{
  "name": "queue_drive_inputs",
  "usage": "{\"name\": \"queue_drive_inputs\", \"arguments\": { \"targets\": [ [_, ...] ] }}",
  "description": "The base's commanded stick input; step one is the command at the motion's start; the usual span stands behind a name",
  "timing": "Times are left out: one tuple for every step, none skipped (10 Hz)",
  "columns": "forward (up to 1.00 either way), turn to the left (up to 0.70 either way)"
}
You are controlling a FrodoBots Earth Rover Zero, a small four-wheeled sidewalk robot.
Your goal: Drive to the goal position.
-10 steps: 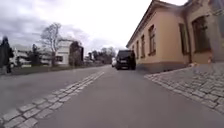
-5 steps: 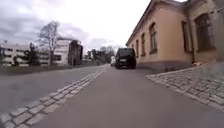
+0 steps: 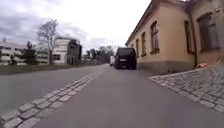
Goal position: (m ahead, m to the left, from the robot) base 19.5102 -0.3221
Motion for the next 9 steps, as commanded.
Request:
{"name": "queue_drive_inputs", "arguments": {
  "targets": [
    [0.85, 0.34],
    [0.85, 0.34],
    [0.85, 0.12],
    [0.85, 0.00],
    [0.85, 0.00],
    [0.85, 0.00],
    [0.85, 0.00],
    [0.85, 0.00],
    [0.85, 0.00]
  ]
}}
